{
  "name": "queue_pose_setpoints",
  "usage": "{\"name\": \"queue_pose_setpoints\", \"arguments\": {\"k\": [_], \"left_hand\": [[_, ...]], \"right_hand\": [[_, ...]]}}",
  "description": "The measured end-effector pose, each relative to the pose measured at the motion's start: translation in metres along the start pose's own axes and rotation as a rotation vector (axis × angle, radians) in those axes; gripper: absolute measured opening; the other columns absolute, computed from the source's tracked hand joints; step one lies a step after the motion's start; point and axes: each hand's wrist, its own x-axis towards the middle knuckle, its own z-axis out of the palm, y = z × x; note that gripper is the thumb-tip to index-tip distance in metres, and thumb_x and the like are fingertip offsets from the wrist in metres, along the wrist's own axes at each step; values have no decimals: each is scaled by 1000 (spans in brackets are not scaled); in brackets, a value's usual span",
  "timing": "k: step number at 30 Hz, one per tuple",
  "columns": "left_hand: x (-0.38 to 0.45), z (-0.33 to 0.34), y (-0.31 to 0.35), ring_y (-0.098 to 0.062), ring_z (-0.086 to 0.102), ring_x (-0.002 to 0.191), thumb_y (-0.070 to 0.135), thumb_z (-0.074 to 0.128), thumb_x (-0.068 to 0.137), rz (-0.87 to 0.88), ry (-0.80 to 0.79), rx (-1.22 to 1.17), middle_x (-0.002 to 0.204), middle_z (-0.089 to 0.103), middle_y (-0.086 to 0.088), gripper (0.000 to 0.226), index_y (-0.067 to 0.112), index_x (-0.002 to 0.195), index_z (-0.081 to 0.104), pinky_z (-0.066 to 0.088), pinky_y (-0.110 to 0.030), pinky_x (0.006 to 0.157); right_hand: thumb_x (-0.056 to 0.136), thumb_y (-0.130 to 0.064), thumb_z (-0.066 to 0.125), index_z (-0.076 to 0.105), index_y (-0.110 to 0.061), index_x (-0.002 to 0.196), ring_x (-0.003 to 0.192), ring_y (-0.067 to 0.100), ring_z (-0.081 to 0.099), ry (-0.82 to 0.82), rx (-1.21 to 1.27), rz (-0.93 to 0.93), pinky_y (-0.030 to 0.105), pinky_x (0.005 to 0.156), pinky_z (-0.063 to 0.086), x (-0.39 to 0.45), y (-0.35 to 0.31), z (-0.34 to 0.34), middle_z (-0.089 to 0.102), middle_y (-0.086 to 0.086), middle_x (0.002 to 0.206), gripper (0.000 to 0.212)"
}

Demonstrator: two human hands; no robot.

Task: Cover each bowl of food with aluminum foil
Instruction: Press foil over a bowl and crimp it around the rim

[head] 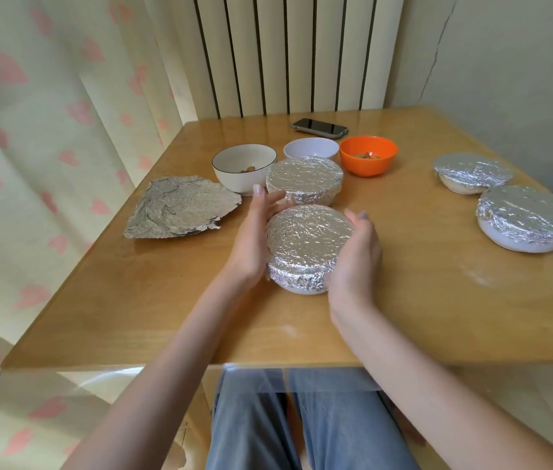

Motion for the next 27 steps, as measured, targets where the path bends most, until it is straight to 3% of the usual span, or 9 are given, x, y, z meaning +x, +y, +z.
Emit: {"name": "queue_pose_setpoints", "arguments": {"k": [4,6,10,13,15,18,22,25,27], "left_hand": [[1,2,-10,-22,65,109,68,20,96,-8,156,22,114,67,2,59,29,121,56,51,-46,95],[-4,2,-14,-24,61,117,90,17,77,20,199,143,126,64,4,83,37,130,51,45,-55,101],[-9,-2,-18,-24,58,120,99,9,63,14,205,257,131,62,-1,109,31,139,47,42,-52,105],[-7,-15,-11,-22,52,127,92,8,74,40,148,324,138,54,9,93,36,141,39,37,-46,108],[-6,-19,-4,-5,40,132,80,10,85,96,141,307,140,44,17,82,32,148,33,29,-31,111],[-3,-8,-1,6,44,124,55,13,103,90,39,13,140,44,15,56,24,143,36,41,-17,104],[-2,5,-1,-23,63,113,67,25,95,-14,135,-97,129,62,-17,69,15,132,51,54,-36,93],[-9,9,-7,-20,58,121,87,26,70,-63,268,-23,132,61,-6,89,26,128,55,42,-46,107],[-14,13,-6,-21,52,127,81,19,79,-42,325,70,139,56,-4,89,23,139,50,36,-45,111]], "right_hand": [[86,-41,33,69,-26,96,93,10,64,10,28,-53,27,79,49,10,1,3,69,-5,100,41],[90,-50,31,70,-20,101,96,20,66,-98,23,31,30,78,50,18,0,-1,72,1,100,50],[82,-71,30,69,-20,106,102,22,66,-226,-79,133,36,86,51,29,-7,-6,71,5,105,69],[97,-57,24,55,-17,127,111,13,57,-203,-32,148,27,88,44,29,-8,-15,61,-1,125,59],[100,-48,24,49,-20,131,114,5,47,-57,38,116,23,92,34,20,-3,-20,51,-11,127,48],[93,-51,32,54,-36,105,111,5,49,8,74,88,29,98,35,-2,8,-6,54,-21,106,29],[76,-50,36,63,-31,76,96,23,63,122,97,47,46,93,48,-6,6,13,68,-6,93,33],[86,-52,32,68,-25,74,88,23,67,23,25,93,44,88,53,11,2,8,73,1,89,46],[95,-55,28,69,-23,80,87,21,68,-75,-39,129,40,86,54,21,-1,3,73,2,90,55]]}}
